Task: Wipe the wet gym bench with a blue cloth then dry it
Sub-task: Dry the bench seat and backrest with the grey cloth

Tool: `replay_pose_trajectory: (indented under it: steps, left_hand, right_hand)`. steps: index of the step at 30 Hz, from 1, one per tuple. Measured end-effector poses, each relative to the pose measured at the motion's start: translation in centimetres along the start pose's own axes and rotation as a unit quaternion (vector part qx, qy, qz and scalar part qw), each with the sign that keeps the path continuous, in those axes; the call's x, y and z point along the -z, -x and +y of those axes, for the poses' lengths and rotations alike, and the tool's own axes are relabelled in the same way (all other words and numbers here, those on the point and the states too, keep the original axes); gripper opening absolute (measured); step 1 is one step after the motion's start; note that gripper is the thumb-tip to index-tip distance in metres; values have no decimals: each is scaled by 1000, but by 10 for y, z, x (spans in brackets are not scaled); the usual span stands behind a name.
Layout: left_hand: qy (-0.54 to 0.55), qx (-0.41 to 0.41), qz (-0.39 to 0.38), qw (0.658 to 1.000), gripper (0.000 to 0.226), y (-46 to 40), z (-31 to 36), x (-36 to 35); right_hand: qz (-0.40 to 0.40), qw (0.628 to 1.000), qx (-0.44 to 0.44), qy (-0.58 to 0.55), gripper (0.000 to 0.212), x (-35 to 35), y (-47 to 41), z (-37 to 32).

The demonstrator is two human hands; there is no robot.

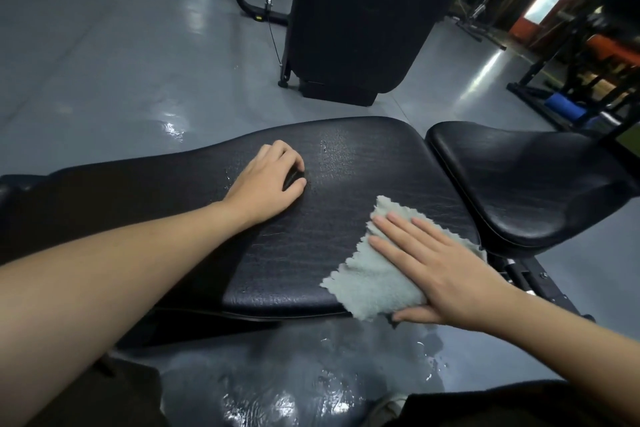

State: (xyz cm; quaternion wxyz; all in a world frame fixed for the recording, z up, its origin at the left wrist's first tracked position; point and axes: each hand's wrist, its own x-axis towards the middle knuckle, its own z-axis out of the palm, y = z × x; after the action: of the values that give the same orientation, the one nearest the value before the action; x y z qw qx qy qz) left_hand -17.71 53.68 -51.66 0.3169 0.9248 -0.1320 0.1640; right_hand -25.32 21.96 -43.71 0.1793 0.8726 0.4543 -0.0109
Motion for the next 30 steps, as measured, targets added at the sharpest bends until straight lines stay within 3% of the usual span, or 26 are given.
replay_pose_trajectory:
  steps: [9,15,21,30]
  left_hand:
    - [-60,-8,-4,998,15,37,-51,34]
    - [-86,-9,-14,996,22,52,-72,47]
    - [-100,-17,-19,995,34,55,-83,48]
    - [-86,-10,-24,996,30,55,-84,47]
  right_hand:
    - [-32,999,24,-2,111,4,-34,-20]
    - [-47,996,57,-58,92,10,-104,-28]
    - [-41,996,30,-70,85,7,-174,0]
    - [-33,995,-57,-74,89,5,-248,49]
